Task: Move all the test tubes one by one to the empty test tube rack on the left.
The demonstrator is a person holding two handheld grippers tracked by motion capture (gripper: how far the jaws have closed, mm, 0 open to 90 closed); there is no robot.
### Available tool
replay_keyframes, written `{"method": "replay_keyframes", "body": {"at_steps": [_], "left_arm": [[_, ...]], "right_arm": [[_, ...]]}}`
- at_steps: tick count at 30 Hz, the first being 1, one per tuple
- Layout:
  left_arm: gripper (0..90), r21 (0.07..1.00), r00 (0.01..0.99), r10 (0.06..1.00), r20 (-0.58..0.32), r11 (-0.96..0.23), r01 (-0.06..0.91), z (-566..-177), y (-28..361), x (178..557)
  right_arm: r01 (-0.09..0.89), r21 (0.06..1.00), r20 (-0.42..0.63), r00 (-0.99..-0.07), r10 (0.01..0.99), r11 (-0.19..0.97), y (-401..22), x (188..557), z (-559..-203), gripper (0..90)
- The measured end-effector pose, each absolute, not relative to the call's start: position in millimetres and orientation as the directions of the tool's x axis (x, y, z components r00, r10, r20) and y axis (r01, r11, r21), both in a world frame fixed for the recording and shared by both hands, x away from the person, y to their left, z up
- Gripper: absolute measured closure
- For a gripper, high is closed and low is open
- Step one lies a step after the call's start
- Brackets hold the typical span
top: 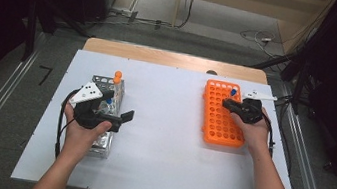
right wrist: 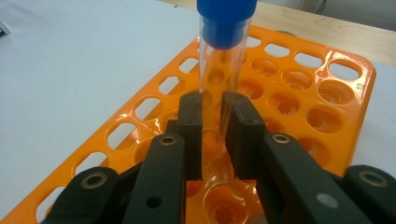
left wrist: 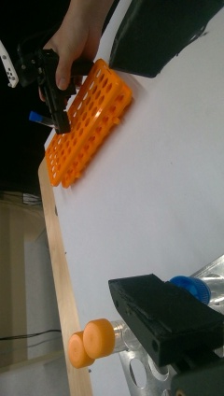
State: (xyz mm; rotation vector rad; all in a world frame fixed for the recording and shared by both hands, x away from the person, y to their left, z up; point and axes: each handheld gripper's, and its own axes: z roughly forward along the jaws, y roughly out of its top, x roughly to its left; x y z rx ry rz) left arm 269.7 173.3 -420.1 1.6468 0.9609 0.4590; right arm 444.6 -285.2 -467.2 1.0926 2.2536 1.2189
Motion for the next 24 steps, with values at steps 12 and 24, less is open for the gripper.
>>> {"method": "replay_keyframes", "body": {"at_steps": [12,24], "left_arm": [[0.0,0.939,0.633,0.754,-0.173,-0.068,0.337,-416,161,268],[0.0,0.944,0.679,0.713,-0.174,-0.077,0.322,-413,145,263]], "right_arm": [[0.404,0.882,0.071,-0.626,0.777,0.244,-290,420,-435,75.1],[0.380,0.893,0.100,-0.687,0.719,0.239,-274,374,-426,75.2]]}}
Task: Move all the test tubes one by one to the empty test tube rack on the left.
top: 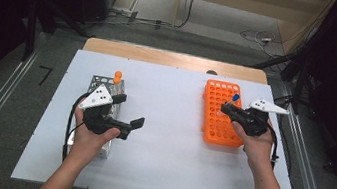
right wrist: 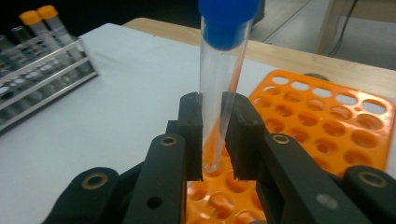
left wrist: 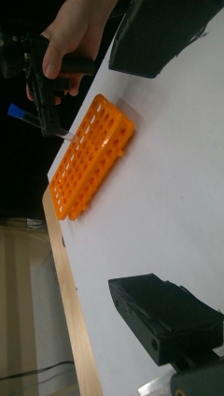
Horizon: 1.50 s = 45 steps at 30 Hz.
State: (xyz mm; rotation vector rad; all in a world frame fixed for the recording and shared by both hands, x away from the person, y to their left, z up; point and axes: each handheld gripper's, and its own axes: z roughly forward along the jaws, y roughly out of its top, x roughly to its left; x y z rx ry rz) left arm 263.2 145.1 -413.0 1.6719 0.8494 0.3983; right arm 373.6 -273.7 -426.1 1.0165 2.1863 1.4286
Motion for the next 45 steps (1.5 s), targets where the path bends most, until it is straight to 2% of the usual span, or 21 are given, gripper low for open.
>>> {"method": "replay_keyframes", "body": {"at_steps": [17,25,30,32,35,45], "left_arm": [[0.2,0.940,0.756,0.629,-0.183,-0.113,0.322,-414,109,256],[5.4,0.943,0.788,0.591,-0.173,-0.130,0.305,-413,92,250],[17.1,0.946,0.814,0.554,-0.176,-0.133,0.296,-412,83,248],[27.6,0.945,0.826,0.536,-0.175,-0.142,0.293,-412,79,248],[38.3,0.943,0.846,0.502,-0.180,-0.155,0.293,-413,75,248],[58.9,0.944,0.875,0.449,-0.178,-0.172,0.281,-414,70,246]], "right_arm": [[0.360,0.884,0.134,-0.806,0.577,0.297,-232,310,-431,75.1],[0.336,0.880,0.141,-0.861,0.490,0.337,-205,291,-429,75.1],[0.313,0.876,0.131,-0.886,0.445,0.367,-187,281,-429,75.1],[0.307,0.873,0.130,-0.895,0.426,0.380,-180,277,-429,75.1],[0.308,0.868,0.138,-0.904,0.405,0.390,-172,273,-430,75.1],[0.303,0.850,0.140,-0.918,0.370,0.431,-157,265,-434,75.1]]}}
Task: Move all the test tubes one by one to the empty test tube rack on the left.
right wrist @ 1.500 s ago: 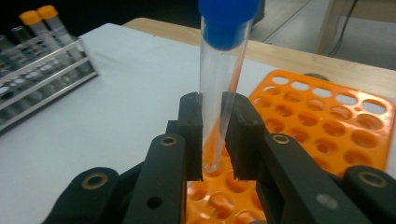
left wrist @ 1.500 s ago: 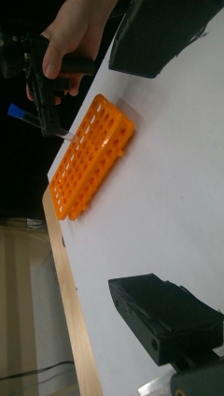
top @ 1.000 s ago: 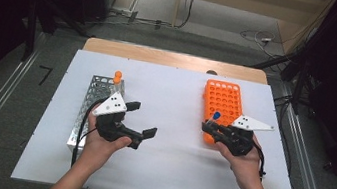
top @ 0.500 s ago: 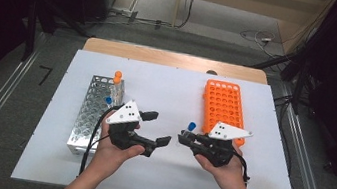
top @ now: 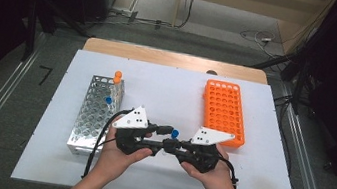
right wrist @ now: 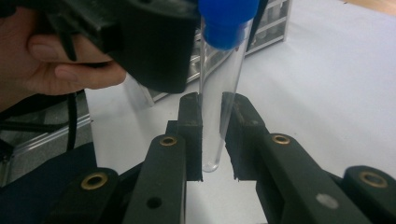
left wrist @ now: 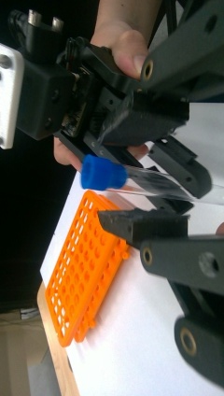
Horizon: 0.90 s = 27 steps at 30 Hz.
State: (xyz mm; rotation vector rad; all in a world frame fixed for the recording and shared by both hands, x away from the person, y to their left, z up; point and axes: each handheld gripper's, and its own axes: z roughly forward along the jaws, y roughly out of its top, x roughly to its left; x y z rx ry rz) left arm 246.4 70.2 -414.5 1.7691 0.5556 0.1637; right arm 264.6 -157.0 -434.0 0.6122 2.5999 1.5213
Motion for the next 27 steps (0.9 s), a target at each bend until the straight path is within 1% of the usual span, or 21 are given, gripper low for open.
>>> {"method": "replay_keyframes", "body": {"at_steps": [7,9,16,19,20,22,27], "left_arm": [[68.6,0.938,0.881,0.440,-0.173,-0.200,0.284,-417,67,247],[73.3,0.939,0.878,0.448,-0.170,-0.196,0.282,-417,68,247],[76.4,0.946,0.872,0.465,-0.150,-0.189,0.263,-416,70,246],[76.5,0.949,0.865,0.476,-0.158,-0.170,0.267,-415,76,246],[76.6,0.950,0.861,0.484,-0.154,-0.166,0.263,-414,79,246],[76.6,0.952,0.853,0.499,-0.154,-0.155,0.263,-412,85,246],[76.6,0.957,0.830,0.538,-0.149,-0.132,0.258,-408,102,246]], "right_arm": [[0.292,0.848,0.128,-0.923,0.364,0.442,-155,262,-434,75.0],[0.291,0.848,0.128,-0.923,0.363,0.443,-155,261,-434,75.0],[0.284,0.860,0.127,-0.924,0.360,0.424,-157,262,-436,73.3],[0.281,0.867,0.123,-0.921,0.369,0.411,-161,264,-438,65.5],[0.282,0.871,0.129,-0.921,0.368,0.402,-162,265,-439,61.6],[0.282,0.878,0.133,-0.919,0.370,0.386,-166,267,-440,49.2],[0.285,0.890,0.126,-0.905,0.407,0.357,-183,273,-443,41.3]]}}
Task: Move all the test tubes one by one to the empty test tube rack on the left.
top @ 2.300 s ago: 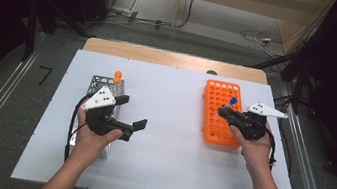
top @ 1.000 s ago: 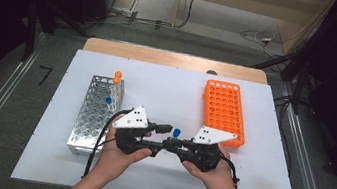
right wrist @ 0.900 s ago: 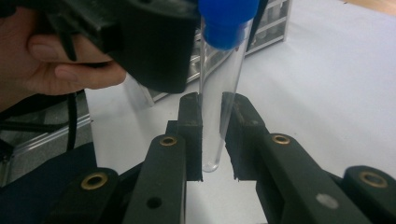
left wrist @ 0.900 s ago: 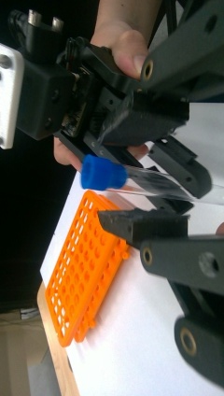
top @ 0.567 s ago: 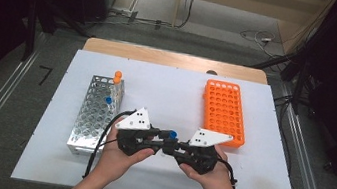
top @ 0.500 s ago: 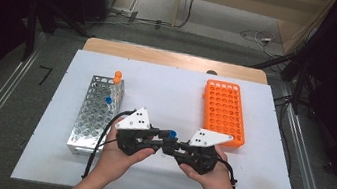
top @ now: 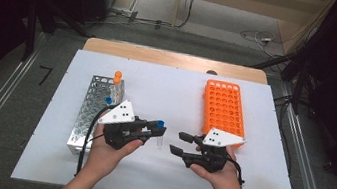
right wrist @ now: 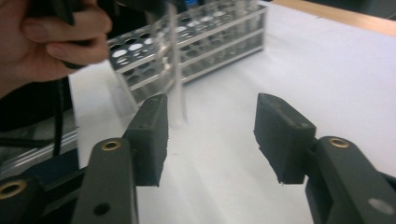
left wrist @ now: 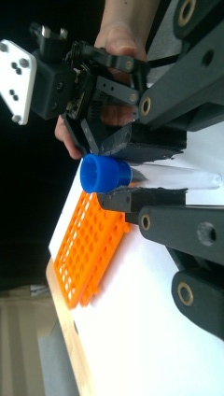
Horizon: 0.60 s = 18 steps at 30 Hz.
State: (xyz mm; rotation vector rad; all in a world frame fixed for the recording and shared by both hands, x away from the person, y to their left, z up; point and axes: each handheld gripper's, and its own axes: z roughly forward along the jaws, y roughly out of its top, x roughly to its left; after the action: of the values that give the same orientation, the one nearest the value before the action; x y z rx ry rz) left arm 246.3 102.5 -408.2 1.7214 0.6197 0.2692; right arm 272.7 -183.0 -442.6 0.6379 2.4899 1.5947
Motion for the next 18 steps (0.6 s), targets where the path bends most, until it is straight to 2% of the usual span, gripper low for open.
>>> {"method": "replay_keyframes", "body": {"at_steps": [12,18], "left_arm": [[76.6,0.964,0.775,0.614,-0.149,-0.084,0.253,-402,139,250],[76.6,0.966,0.750,0.645,-0.146,-0.070,0.248,-400,152,251]], "right_arm": [[0.290,0.911,0.104,-0.850,0.517,0.293,-218,283,-439,30.1],[0.308,0.900,0.111,-0.845,0.522,0.308,-231,279,-436,15.8]]}}
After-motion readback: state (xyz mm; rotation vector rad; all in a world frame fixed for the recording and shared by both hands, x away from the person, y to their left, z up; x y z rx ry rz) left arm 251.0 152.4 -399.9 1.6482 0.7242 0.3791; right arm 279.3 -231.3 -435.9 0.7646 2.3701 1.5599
